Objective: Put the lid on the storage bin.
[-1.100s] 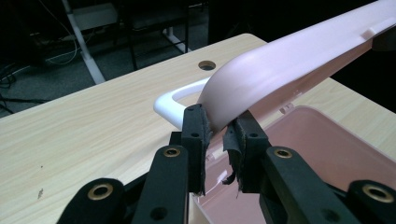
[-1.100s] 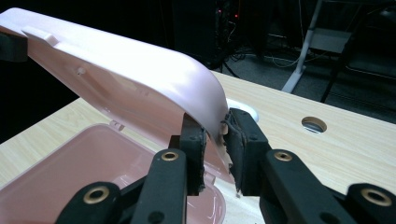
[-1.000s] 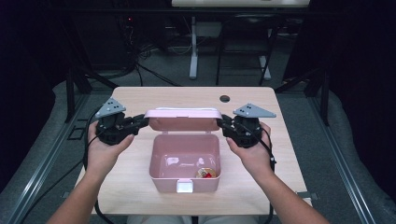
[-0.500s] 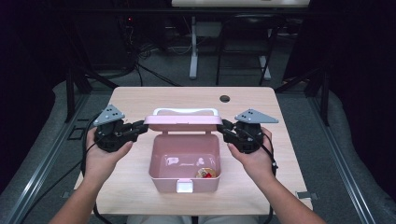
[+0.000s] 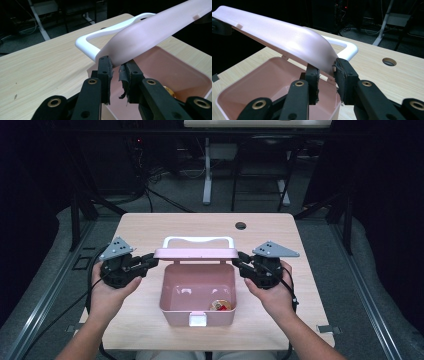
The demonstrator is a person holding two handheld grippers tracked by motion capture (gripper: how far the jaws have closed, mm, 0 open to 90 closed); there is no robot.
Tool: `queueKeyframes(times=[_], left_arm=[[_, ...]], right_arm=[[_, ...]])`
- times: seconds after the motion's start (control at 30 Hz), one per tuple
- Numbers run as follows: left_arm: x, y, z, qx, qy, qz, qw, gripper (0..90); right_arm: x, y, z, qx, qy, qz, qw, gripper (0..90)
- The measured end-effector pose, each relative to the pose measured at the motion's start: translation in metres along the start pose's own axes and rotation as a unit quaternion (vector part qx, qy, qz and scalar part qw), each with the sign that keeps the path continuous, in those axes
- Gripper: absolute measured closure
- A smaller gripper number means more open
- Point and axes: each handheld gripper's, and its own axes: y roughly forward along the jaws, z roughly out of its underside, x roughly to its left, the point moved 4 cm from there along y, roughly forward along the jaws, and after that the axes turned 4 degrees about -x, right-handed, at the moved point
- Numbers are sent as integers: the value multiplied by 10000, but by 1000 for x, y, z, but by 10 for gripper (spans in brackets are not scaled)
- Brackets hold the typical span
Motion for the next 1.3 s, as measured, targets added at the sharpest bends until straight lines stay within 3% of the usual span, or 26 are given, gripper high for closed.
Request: queueKeyframes(times=[0.3,1.3], left_arm=[[-4,-3,8,-39,24,15,10000,774],[-15,-13,37,45,34,240,9997,760]], right_arm=[[3,-4,8,-9,-61,-46,10000,717],[8,-19,36,75,67,-408,9991,710]])
